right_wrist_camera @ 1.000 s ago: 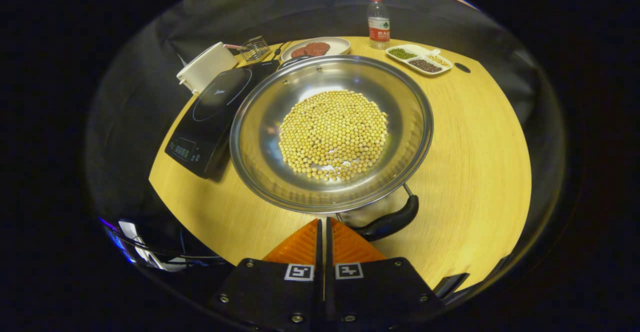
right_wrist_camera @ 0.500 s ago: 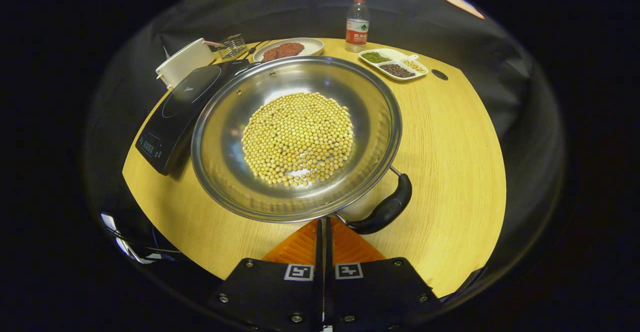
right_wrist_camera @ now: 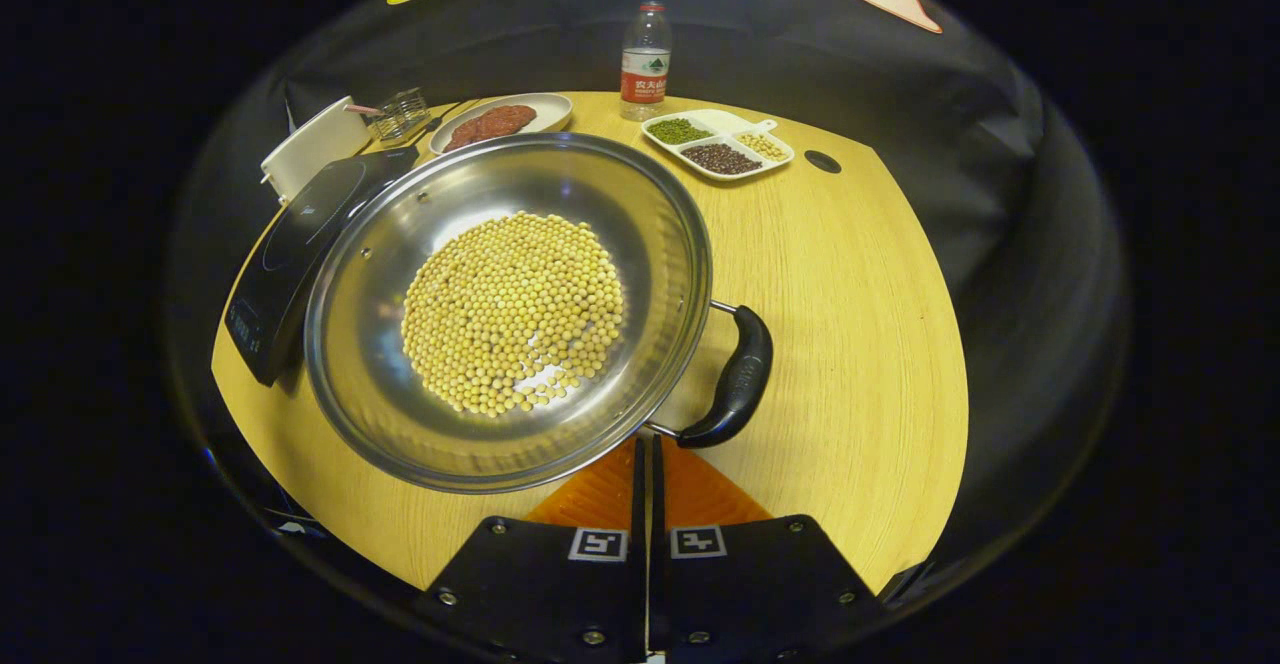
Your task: First push the handle of the pot to place it horizontally, then grasp the pot with both hands and set it on the induction cooktop.
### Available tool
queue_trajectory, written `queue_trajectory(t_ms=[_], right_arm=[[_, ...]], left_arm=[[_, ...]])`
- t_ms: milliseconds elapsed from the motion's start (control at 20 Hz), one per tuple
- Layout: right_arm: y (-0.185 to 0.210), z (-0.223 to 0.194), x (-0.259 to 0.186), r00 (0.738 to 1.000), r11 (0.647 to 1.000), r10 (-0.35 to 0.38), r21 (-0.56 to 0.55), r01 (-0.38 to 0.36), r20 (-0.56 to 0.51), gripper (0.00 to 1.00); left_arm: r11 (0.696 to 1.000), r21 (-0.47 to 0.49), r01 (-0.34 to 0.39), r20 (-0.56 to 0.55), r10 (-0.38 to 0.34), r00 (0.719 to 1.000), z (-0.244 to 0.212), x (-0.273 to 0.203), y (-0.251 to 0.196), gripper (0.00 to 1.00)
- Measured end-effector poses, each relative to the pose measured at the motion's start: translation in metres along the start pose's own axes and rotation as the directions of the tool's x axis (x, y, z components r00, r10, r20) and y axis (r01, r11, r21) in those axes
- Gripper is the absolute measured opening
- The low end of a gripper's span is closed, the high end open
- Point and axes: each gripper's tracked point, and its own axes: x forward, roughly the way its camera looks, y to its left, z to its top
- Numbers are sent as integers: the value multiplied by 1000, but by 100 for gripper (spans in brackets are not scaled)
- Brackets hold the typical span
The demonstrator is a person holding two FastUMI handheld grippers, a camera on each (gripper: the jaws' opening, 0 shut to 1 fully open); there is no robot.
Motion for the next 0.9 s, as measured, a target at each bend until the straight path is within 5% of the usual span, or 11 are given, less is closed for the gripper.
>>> queue_trajectory(t_ms=[600, 800, 900], right_arm=[[-44, 25, 14, 997, 998, -58, -1, 58, 53, 2], [-44, 33, -20, 988, 996, -42, 79, 31, 146, 1], [-36, 43, -43, 974, 991, -6, 133, -25, 225, 11]], left_arm=[[1000, 9, 28, -31, -27, 999, -17, 9, -19, 96], [998, -4, 65, -47, -66, 997, -33, 14, -32, 97], [996, -17, 88, -52, -89, 995, -43, 18, -39, 97]])
